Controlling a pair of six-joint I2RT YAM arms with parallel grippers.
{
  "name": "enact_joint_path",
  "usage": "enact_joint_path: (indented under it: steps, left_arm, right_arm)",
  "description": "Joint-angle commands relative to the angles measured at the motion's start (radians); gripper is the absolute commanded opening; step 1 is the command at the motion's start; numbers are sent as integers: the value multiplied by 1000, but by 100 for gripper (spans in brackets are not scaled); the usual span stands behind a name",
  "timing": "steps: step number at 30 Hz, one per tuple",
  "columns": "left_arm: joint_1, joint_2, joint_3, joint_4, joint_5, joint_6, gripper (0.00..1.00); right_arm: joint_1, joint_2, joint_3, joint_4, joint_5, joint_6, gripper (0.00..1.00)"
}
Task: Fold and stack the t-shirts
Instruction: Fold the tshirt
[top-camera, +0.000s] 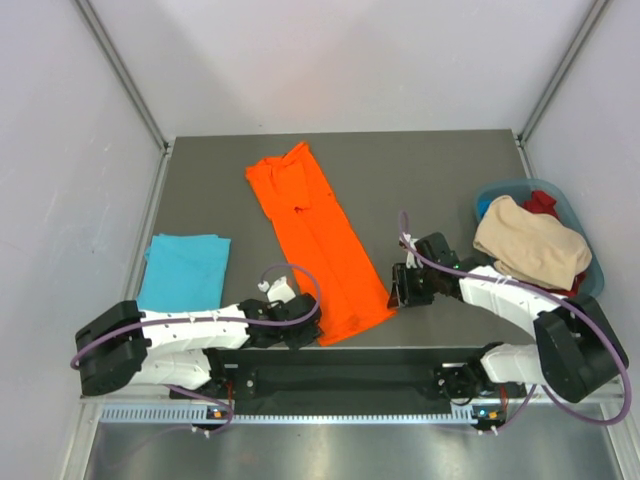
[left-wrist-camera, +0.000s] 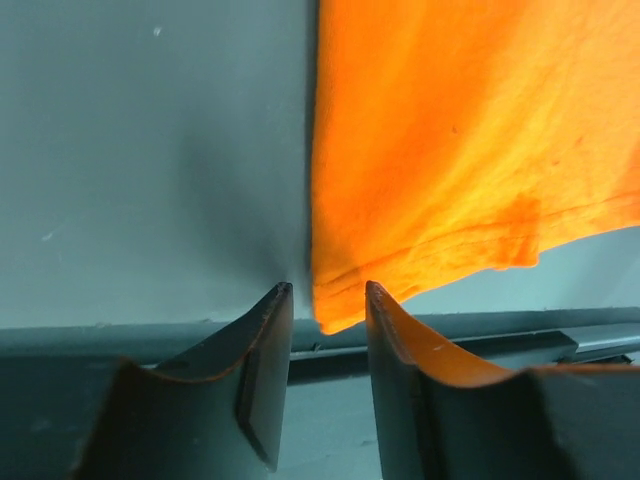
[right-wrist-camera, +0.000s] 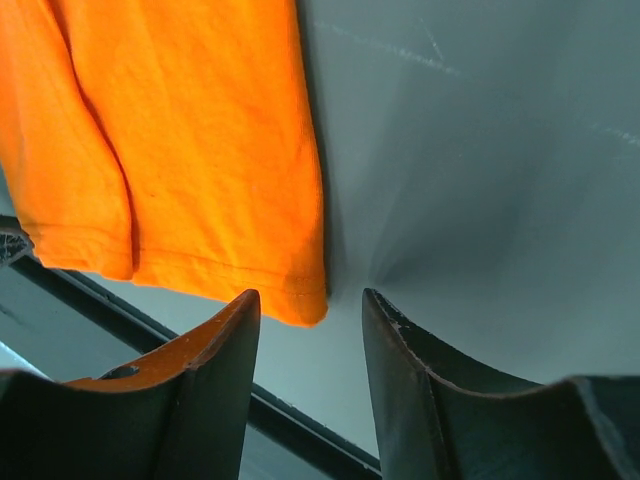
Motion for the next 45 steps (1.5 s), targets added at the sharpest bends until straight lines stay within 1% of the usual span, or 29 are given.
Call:
enact_joint_path:
  steps: [1, 2, 5, 6, 9, 11, 12, 15, 16, 17, 18, 23, 28, 33, 39, 40, 43, 44, 45]
  left_arm:
    - [4, -21, -17, 66, -46, 4, 38]
    - [4, -21, -17, 64, -46, 4, 33]
    - [4, -21, -17, 58, -42, 2, 26]
    - [4, -21, -17, 53, -37, 2, 21]
    - [4, -15, -17, 40, -36, -4, 17]
    - [4, -15, -17, 38, -36, -7, 15]
    - [4, -11, -15, 36, -36, -8, 14]
    - [4, -6, -4, 12, -37, -8, 6]
    - [4, -8, 6, 3, -34, -7, 0]
    - [4, -6, 14, -11, -31, -4, 0]
    - [4, -6, 22, -54, -29, -4, 0]
    - [4, -23, 66, -161, -10, 15, 0]
    - [4, -49, 22, -100, 43, 8, 0]
    - [4, 1, 71, -151, 64, 33, 0]
    - [4, 34, 57, -157, 113, 28, 0]
    - [4, 31, 58, -164, 115, 22, 1]
    - [4, 6, 69, -203, 96, 13, 11]
    - [4, -7, 74, -209, 89, 13, 21]
    - [4, -14, 75, -212, 87, 13, 25]
  right_arm:
    - [13, 0, -9, 53, -25, 8, 45]
    - [14, 0, -10, 53, -22, 8, 45]
    - [14, 3, -19, 54, -18, 14, 43]
    - [14, 9, -21, 59, -18, 14, 42]
    - [17, 15, -24, 62, -19, 17, 40]
    - [20, 14, -26, 62, -15, 20, 36]
    - [19, 8, -26, 57, -13, 20, 34]
    - [19, -3, -26, 51, -8, 21, 21]
    - [19, -6, -26, 50, -5, 23, 10]
    - [19, -9, -29, 48, -1, 26, 4]
    - [19, -18, -29, 43, 4, 31, 0]
    - [23, -69, -76, 56, 15, 101, 0]
    - [33, -138, -128, 80, 30, 144, 0]
    - [36, -183, -141, 56, 51, 156, 0]
    - [36, -209, -147, 45, 70, 169, 0]
    - [37, -212, -150, 43, 70, 173, 0]
    - [40, -222, -151, 43, 65, 179, 1]
    - [40, -229, -151, 40, 65, 181, 2]
    - [42, -232, -150, 39, 64, 179, 4]
